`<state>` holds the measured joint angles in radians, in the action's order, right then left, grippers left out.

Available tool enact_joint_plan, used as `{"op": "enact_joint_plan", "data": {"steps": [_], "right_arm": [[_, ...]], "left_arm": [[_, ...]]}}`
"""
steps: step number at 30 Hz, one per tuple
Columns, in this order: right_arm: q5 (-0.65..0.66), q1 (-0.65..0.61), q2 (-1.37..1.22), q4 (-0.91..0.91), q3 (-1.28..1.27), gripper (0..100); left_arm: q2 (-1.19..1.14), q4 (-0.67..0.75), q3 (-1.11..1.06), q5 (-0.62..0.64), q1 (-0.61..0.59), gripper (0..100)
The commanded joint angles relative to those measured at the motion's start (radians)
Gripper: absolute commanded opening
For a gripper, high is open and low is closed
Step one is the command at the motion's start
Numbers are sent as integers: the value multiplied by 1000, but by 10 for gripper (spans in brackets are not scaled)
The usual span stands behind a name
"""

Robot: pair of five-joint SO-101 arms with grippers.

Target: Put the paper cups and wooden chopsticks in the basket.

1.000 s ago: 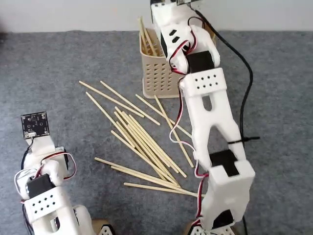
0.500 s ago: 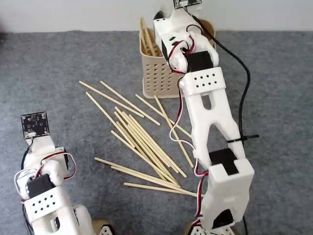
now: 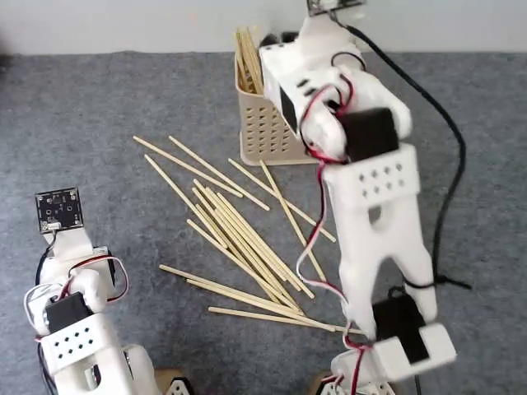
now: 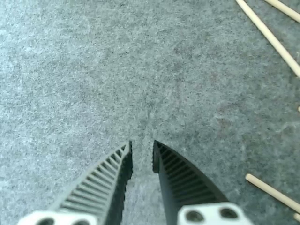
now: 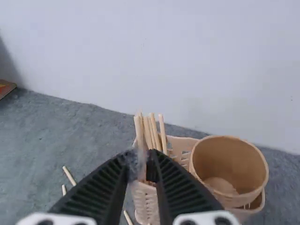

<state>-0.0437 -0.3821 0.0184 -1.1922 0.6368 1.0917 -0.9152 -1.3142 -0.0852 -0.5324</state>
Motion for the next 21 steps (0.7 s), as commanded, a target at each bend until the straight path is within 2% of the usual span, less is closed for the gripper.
{"op": "enact_joint_plan", "data": {"steps": [1, 6, 10, 13, 21], "right_arm": [[-21, -8, 124, -142, 9, 24], [-21, -8, 174, -390, 9, 30], [-21, -7, 173, -588, 3, 87], [-18, 10, 189, -604, -75, 128], [8, -19, 219, -598, -396, 138]], "left_arm": [[14, 17, 7, 5, 6, 73], [14, 17, 7, 5, 6, 73], [14, 17, 7, 5, 6, 73], [14, 18, 7, 5, 6, 73], [14, 17, 7, 5, 6, 73]]}}
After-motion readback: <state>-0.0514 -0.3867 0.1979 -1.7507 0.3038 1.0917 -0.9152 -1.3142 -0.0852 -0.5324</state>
